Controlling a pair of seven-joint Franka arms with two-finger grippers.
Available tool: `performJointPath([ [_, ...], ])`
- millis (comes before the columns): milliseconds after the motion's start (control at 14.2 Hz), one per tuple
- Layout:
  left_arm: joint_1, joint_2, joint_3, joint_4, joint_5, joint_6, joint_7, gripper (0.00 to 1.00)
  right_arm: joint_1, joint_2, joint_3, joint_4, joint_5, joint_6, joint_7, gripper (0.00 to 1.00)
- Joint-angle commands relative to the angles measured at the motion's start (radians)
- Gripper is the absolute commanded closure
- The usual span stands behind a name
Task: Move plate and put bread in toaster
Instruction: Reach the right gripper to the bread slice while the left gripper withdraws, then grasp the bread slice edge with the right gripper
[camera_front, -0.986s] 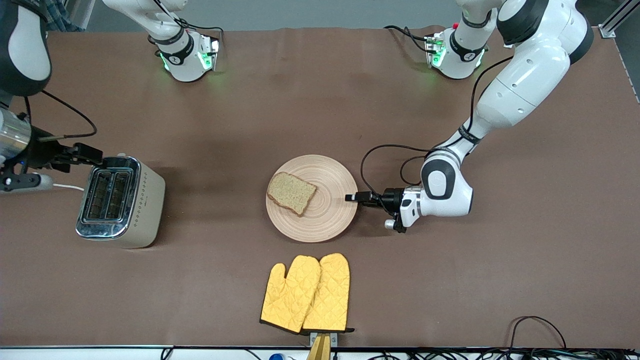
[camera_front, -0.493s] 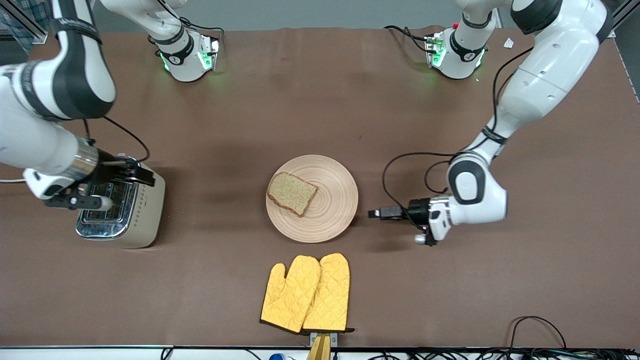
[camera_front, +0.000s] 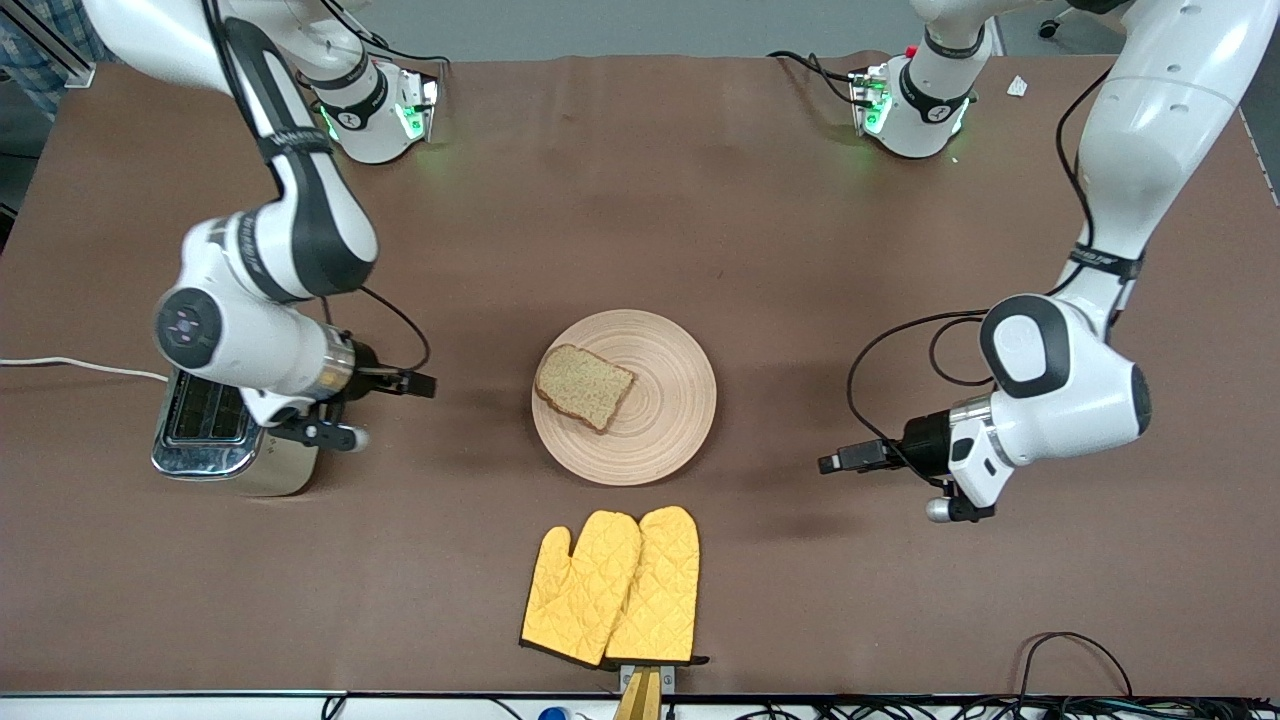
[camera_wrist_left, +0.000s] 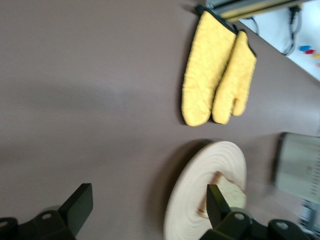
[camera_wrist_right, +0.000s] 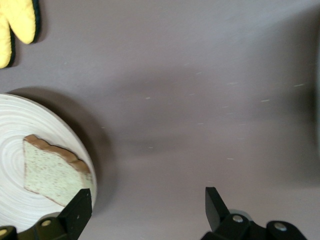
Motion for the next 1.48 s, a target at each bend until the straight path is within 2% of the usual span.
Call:
performJointPath([
  [0, 0.030, -0.082, 0.004, -0.019, 0.143, -0.011, -0.063, 0.00, 0.070, 0.046, -0.007, -0.014, 0.055, 0.081, 0.043, 0.00],
  [141, 0.063, -0.159, 0.004, -0.021, 0.194, -0.095, -0.115, 0.00, 0.125, 0.086, -0.008, -0.018, 0.055, 0.153, 0.109, 0.01],
  [282, 0.085, -0.231, 0.003, -0.016, 0.248, -0.178, -0.201, 0.00, 0.159, 0.117, -0.008, -0.017, 0.054, 0.181, 0.108, 0.07],
  [493, 0.079, -0.341, -0.007, -0.015, 0.404, -0.284, -0.359, 0.00, 0.195, 0.132, -0.011, -0.017, 0.044, 0.189, 0.133, 0.11],
  [775, 0.073, -0.485, -0.005, -0.015, 0.505, -0.406, -0.357, 0.00, 0.247, 0.157, -0.014, -0.022, 0.040, 0.204, 0.210, 0.17],
  [845, 0.044, -0.525, 0.007, -0.016, 0.537, -0.437, -0.347, 0.00, 0.254, 0.163, -0.014, -0.022, 0.038, 0.210, 0.216, 0.20],
  [1127, -0.182, -0.676, 0.258, -0.015, 0.579, -0.610, -0.317, 0.00, 0.273, 0.185, -0.016, -0.025, 0.038, 0.221, 0.272, 0.27],
  [1408, -0.233, -0.751, 0.340, -0.013, 0.565, -0.726, -0.248, 0.00, 0.279, 0.191, -0.016, -0.025, 0.038, 0.223, 0.284, 0.42],
])
